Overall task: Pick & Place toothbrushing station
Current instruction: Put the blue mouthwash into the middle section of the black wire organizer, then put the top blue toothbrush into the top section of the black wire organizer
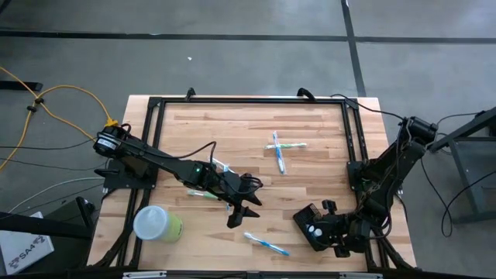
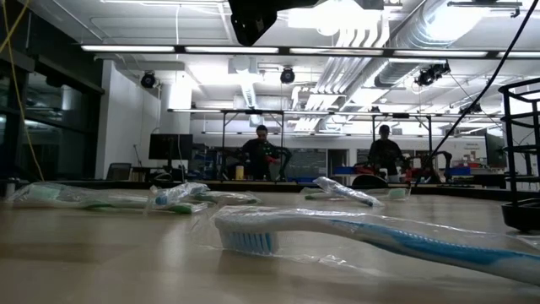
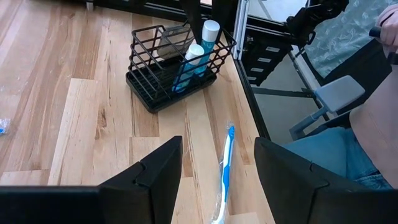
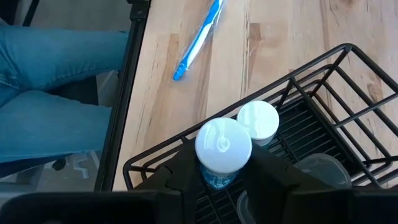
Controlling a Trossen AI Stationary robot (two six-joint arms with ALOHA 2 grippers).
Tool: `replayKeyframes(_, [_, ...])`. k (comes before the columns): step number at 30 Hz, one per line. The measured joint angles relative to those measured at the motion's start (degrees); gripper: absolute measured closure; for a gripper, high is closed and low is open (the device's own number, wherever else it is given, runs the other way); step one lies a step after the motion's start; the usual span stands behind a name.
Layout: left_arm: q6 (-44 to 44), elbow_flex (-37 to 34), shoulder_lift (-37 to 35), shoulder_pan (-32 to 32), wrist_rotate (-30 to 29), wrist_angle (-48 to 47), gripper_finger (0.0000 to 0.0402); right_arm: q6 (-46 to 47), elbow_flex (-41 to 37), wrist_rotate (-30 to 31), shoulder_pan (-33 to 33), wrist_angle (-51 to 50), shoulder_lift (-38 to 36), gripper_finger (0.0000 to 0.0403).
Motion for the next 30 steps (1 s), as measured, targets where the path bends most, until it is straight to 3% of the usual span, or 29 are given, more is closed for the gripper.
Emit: replayKeyframes(30, [0.0, 0.0, 0.0, 0.0, 0.0, 0.0, 0.0206, 0.7, -0.1, -0.1, 0.0, 0.3, 0.1, 0.0270])
